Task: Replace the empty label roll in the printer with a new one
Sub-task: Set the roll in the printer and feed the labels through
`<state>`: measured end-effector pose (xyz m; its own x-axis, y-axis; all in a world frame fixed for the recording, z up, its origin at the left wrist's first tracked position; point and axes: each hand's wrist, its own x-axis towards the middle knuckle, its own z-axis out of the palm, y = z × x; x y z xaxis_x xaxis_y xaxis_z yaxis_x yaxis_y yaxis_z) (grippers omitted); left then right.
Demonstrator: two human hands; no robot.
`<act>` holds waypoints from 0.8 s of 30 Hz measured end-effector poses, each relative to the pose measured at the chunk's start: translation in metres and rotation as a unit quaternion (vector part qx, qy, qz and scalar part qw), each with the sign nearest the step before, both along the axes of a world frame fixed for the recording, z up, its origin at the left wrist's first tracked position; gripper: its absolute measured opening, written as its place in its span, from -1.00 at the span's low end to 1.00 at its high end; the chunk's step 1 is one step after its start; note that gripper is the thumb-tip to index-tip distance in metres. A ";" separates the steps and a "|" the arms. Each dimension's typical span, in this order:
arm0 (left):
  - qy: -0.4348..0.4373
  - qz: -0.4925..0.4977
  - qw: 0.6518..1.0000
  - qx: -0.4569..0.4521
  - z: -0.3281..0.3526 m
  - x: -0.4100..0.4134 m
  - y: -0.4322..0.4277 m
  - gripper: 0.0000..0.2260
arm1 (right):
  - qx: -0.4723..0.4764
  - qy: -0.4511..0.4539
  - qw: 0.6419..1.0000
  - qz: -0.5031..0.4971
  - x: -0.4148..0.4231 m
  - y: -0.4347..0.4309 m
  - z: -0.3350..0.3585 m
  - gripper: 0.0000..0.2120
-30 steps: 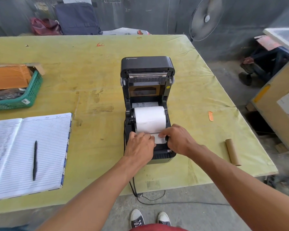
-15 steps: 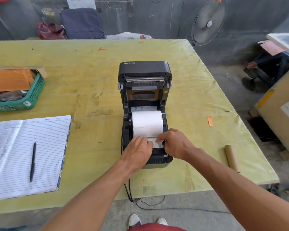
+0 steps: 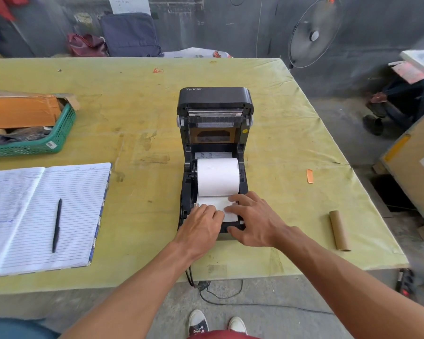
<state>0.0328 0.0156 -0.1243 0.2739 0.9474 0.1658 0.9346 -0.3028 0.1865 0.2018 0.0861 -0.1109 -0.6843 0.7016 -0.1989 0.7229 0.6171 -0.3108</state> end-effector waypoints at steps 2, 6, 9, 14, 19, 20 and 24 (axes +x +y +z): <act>-0.007 -0.004 1.000 0.001 0.000 0.002 -0.006 -0.84 | 0.021 0.005 1.000 0.003 0.002 -0.003 -0.005 -0.52; -0.015 -0.009 1.000 0.023 -0.005 0.001 -0.016 -0.78 | 0.048 0.069 0.996 0.022 0.007 -0.007 -0.014 -0.75; -0.005 -0.017 1.000 0.018 -0.010 -0.005 -0.022 -0.84 | 0.060 0.102 0.992 0.043 0.012 -0.009 -0.017 -0.79; 0.016 -0.009 1.000 0.018 -0.012 -0.024 -0.025 -0.75 | 0.085 0.120 0.986 0.083 0.017 -0.017 -0.017 -0.83; 0.033 -0.068 0.996 0.042 -0.016 -0.024 -0.029 -0.87 | 0.075 0.077 0.991 0.078 0.021 -0.022 -0.020 -0.69; 0.028 -0.071 0.996 0.048 -0.017 -0.025 -0.030 -0.85 | 0.078 0.056 0.992 0.079 0.021 -0.022 -0.020 -0.63; 0.017 -0.113 0.992 0.060 -0.020 -0.031 -0.033 -0.88 | 0.073 0.055 0.992 0.083 0.019 -0.022 -0.019 -0.61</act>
<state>0.0018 -0.0170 -0.1445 0.4850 0.8349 0.2604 0.8451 -0.5240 0.1062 0.2203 0.0643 -0.1295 -0.8052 0.5926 -0.0211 0.5738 0.7697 -0.2798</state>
